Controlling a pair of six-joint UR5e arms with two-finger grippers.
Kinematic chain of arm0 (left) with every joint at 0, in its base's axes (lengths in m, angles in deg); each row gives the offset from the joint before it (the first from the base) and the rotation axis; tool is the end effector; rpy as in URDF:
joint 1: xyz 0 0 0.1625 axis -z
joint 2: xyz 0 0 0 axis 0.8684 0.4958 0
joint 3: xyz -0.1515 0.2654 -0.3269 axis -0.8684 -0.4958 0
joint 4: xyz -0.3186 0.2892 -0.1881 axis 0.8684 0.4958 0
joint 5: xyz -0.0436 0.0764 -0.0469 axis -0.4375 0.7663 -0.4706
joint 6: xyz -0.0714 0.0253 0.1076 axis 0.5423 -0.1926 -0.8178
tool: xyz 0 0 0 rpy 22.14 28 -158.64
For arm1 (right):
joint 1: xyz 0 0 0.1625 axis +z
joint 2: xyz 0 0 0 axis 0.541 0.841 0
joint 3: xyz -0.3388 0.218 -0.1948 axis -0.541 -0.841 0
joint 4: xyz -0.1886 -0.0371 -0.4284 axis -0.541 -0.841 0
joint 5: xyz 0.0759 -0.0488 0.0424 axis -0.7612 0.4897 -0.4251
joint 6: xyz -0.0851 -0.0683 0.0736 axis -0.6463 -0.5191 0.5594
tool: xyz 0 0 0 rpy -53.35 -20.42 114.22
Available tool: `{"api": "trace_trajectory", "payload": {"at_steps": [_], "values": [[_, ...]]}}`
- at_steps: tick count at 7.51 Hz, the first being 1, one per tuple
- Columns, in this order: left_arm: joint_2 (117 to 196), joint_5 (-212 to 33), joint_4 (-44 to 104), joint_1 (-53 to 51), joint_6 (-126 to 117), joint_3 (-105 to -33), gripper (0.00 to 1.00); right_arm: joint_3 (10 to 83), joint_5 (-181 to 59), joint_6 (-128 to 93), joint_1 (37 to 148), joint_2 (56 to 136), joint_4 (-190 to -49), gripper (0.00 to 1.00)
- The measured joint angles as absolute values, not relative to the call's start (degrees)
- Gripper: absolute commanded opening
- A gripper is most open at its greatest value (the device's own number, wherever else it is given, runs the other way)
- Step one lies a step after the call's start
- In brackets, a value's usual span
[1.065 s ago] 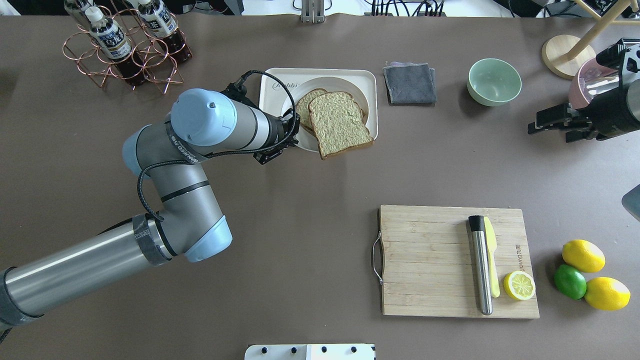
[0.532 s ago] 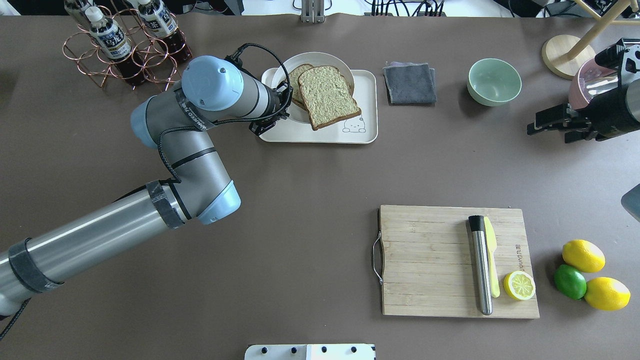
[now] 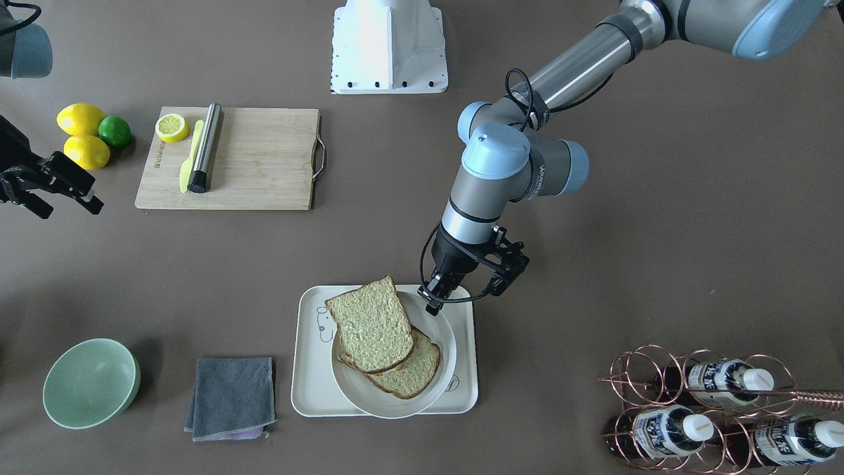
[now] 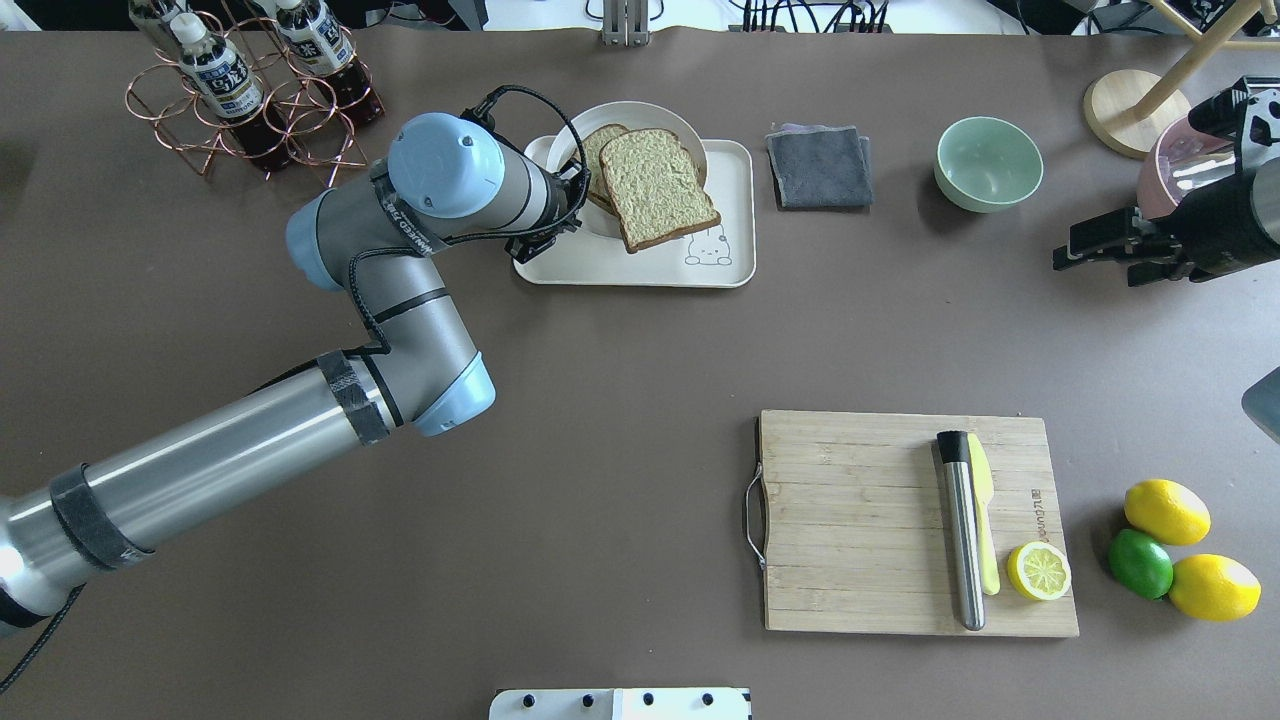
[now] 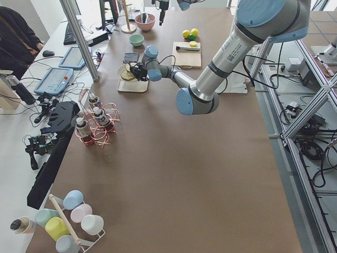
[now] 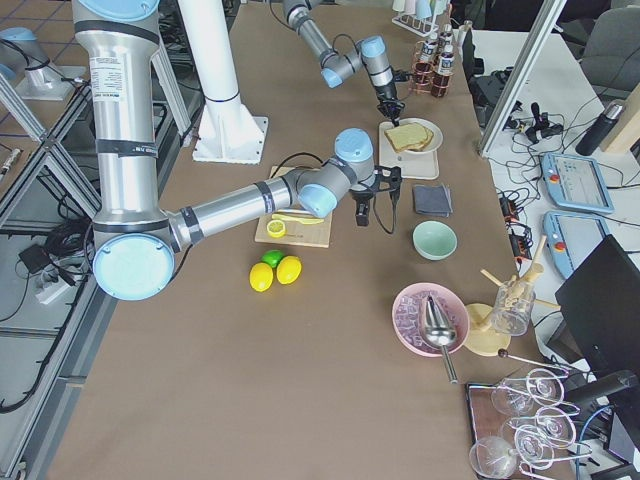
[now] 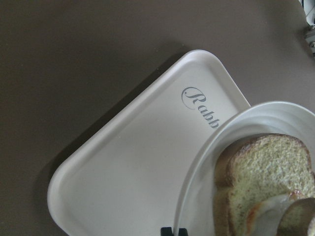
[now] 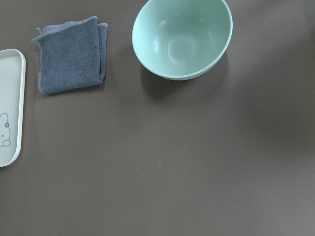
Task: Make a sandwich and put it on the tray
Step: 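Adjust the plate position on the tray with the left gripper, then release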
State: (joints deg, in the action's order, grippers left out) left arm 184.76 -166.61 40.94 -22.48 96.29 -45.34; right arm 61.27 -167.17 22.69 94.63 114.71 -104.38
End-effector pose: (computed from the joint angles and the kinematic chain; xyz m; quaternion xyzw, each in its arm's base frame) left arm 0.6413 -0.6409 0.2400 -0.0097 0.5246 -0.4146 0.7435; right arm -0.2280 -0.5334 0.4620 0.0722 -0.4811 0.0851 0.8695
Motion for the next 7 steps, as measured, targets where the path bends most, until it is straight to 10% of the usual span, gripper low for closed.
{"api": "trace_trajectory", "payload": {"at_steps": [5,6,7], "values": [[185.0,-165.6,43.1,-23.9,93.2,-43.1,0.0,60.7,-167.3,22.7,94.6,114.2,-104.4,0.99],[185.0,-164.5,43.1,-24.5,92.8,-43.0,0.12,60.8,-167.4,22.7,94.6,114.2,-104.4,0.99],[185.0,-163.5,43.1,-24.8,92.7,-42.7,0.5,60.7,-167.4,22.7,94.6,114.3,-104.4,0.99]]}}
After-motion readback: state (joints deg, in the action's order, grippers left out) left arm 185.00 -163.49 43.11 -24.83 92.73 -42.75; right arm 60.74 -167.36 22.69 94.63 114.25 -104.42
